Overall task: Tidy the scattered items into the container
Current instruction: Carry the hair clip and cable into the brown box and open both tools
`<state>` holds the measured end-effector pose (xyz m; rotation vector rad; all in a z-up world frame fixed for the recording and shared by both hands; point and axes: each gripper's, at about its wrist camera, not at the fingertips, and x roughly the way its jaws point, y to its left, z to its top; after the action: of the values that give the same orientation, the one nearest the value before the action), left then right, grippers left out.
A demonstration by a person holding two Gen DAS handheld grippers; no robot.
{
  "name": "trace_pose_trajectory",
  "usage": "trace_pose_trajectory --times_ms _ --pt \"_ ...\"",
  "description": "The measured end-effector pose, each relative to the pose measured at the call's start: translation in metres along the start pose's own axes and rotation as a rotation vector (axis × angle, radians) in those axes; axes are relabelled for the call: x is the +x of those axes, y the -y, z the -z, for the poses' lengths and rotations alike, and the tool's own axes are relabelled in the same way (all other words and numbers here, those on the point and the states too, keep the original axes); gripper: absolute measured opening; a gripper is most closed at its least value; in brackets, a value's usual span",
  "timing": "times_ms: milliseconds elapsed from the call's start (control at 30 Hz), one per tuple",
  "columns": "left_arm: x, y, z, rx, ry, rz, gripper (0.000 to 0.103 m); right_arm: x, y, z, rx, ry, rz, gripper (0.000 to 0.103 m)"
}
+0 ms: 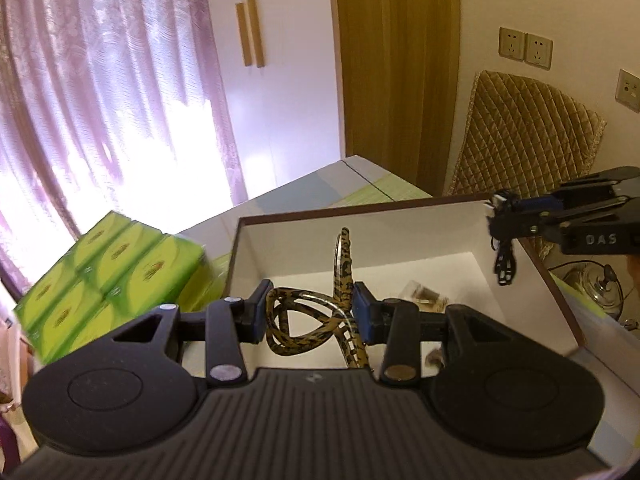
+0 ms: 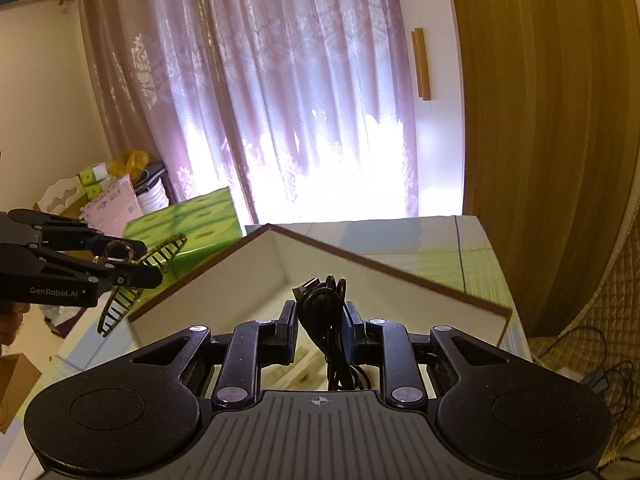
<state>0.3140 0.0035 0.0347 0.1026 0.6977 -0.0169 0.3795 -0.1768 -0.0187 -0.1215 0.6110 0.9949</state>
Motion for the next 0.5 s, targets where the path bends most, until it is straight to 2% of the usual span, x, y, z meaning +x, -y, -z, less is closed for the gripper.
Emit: trace_pose_trajectory --times_ms 200,500 --pt "0.067 0.002 -0.017 0.023 -0.085 0.014 0.037 0.054 0.023 -0.003 -0.047 -0.091 0.02 0.025" --pt "0.153 0.002 -0.015 0.007 -0.247 0.012 0.037 0.115 0.049 0.006 -0.077 -0.274 0.071 0.025"
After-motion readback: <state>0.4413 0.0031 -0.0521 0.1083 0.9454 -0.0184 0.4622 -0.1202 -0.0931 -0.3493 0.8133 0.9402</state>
